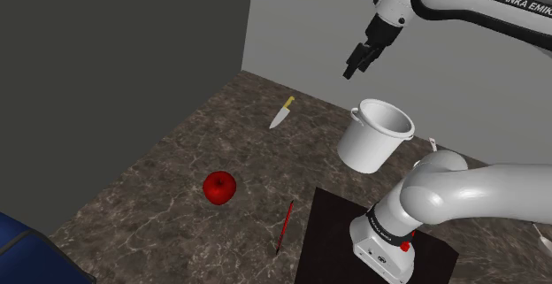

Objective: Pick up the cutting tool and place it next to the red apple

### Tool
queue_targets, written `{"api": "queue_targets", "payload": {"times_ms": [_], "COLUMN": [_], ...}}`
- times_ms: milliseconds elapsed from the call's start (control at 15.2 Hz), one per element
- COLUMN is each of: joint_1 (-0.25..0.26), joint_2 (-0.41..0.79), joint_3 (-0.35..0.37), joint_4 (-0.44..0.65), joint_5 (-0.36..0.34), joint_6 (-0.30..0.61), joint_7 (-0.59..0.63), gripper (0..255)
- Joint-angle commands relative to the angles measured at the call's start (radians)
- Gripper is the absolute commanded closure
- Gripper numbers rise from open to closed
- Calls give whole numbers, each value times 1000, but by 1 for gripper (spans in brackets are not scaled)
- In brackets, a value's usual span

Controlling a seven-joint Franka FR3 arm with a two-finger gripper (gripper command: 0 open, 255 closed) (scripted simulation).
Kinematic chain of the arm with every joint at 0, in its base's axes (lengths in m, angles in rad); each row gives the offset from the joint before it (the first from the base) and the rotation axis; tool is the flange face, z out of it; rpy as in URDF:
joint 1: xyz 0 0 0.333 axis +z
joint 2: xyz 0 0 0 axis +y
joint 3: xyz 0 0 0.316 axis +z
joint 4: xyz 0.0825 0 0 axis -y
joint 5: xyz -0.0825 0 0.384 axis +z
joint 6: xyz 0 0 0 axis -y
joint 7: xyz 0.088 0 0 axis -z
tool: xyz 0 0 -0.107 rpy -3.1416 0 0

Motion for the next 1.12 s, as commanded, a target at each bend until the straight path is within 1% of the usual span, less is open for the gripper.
{"api": "queue_targets", "payload": {"times_ms": [0, 528, 1056], "joint_1": [0, -44, -80], "joint_2": [0, 310, 631], "joint_3": [0, 22, 17], "joint_4": [0, 76, 227], "joint_5": [0, 23, 42], "joint_6": [0, 169, 275], "joint_7": [0, 170, 321], "gripper": [0, 0, 0]}}
